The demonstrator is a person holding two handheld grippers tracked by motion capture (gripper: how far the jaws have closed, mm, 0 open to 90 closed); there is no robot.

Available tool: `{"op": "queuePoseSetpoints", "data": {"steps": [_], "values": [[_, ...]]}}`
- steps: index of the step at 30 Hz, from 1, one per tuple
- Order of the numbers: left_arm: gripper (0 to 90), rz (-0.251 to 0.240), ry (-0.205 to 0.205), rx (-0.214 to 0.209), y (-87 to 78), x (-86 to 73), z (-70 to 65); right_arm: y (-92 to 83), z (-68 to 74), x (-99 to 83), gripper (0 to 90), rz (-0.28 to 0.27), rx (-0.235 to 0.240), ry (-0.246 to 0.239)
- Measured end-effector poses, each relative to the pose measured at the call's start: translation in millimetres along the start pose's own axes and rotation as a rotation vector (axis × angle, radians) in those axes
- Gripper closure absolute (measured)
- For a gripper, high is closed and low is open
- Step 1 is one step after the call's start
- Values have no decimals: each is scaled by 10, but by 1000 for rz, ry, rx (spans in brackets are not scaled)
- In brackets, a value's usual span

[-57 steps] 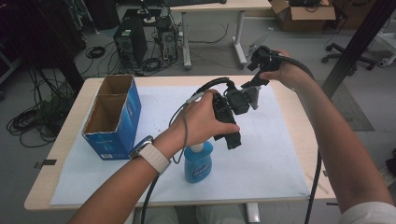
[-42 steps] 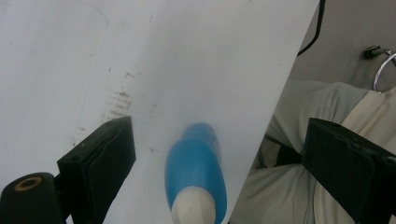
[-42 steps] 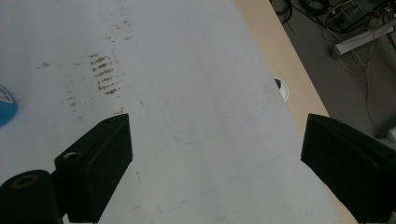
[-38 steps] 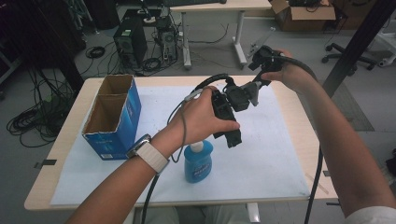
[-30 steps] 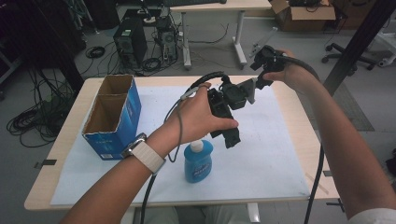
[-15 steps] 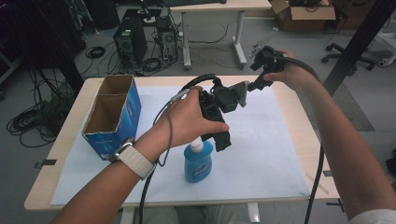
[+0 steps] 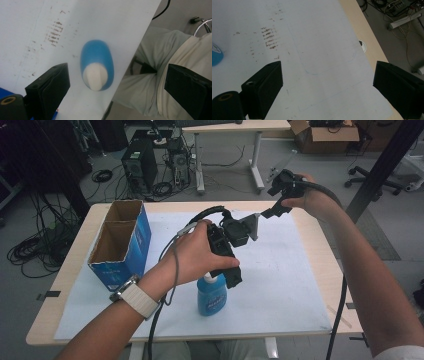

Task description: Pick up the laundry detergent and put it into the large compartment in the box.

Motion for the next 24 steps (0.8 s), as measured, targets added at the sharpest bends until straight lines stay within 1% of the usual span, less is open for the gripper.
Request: {"op": "queuePoseSetpoints", "data": {"steps": [2, 5, 7, 9, 11, 13, 15, 22, 24], "values": [[64, 4, -4, 0, 16, -12, 0, 1, 1, 1, 88, 3, 0, -4], [65, 17, -12, 11, 56, -41, 13, 10, 12, 7, 88, 1, 2, -3], [65, 23, -31, 16, 90, -64, 33, 16, 17, 10, 88, 5, 1, -6], [66, 24, -36, 19, 98, -70, 38, 21, 22, 14, 88, 2, 3, -5], [67, 29, -63, 24, 128, -88, 60, 27, 27, 19, 88, 4, 3, -8], [69, 36, -65, 23, 136, -101, 72, 30, 29, 19, 88, 6, 4, -8], [71, 35, -102, 27, 164, -109, 92, 40, 35, 24, 88, 6, 5, -10], [72, 36, -117, 20, 199, -115, 104, 48, 46, 36, 88, 4, 7, -12], [72, 39, -122, 14, 230, -124, 102, 54, 47, 35, 88, 6, 7, -13]]}}
Point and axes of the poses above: each handheld gripper's, and its own axes: y roughly forward along the jaws, x roughly out of its top, z roughly to its left, the point moved 9 cm from there along y, roughly forward along the jaws, and after that the axes turned 14 degrees about y, right-handed, at the moved point
